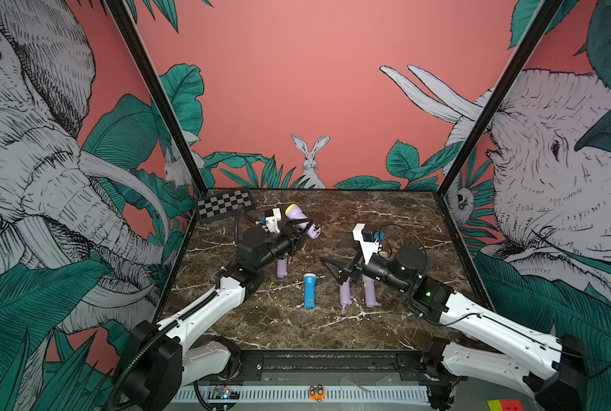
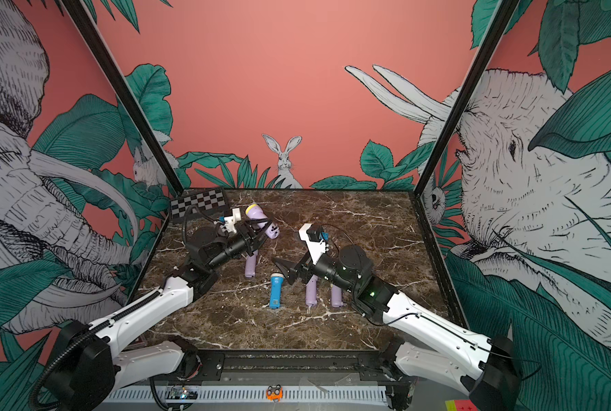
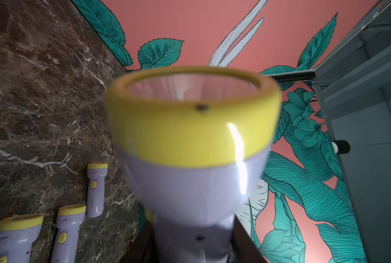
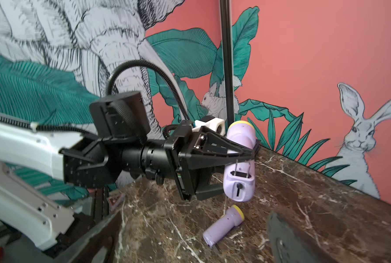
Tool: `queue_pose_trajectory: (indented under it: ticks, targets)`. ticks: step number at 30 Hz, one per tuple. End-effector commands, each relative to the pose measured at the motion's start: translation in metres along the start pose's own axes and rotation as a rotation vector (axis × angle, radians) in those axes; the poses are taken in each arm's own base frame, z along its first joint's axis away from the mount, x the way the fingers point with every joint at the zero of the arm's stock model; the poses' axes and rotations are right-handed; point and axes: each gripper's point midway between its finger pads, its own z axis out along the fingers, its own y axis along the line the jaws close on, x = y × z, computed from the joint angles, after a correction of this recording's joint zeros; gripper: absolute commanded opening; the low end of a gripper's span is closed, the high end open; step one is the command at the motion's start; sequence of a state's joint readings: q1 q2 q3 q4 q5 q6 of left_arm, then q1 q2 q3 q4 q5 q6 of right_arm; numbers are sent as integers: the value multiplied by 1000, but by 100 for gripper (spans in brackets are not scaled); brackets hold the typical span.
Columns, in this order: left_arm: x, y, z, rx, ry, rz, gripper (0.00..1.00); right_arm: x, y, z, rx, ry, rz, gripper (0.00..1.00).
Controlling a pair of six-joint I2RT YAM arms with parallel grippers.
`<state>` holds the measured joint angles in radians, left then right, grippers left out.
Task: Close the plug at the bottom of the flashlight
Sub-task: Close the plug of the flashlight.
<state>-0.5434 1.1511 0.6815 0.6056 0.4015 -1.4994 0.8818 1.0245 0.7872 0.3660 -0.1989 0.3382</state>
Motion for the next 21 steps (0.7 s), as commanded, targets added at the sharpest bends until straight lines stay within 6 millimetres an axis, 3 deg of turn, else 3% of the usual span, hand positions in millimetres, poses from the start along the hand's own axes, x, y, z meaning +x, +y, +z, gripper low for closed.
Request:
queue_pose_trajectory:
  ticks: [1, 7, 10, 14, 21]
  targets:
    - [7, -39, -8, 149, 9, 74, 0, -28, -32, 2, 98, -136, 338, 99]
    - [11, -64, -15, 253, -13, 133, 0, -11, -77, 15, 130, -213, 792, 99]
    - [8, -66, -18, 253, -45, 161, 0, -6, -71, 33, 55, -190, 920, 99]
    - [7, -69, -17, 273, -61, 160, 0, -4, -76, 35, 42, -241, 977, 99]
    - [1, -57, -16, 248, -95, 152, 0, -6, -62, 34, -20, -295, 987, 99]
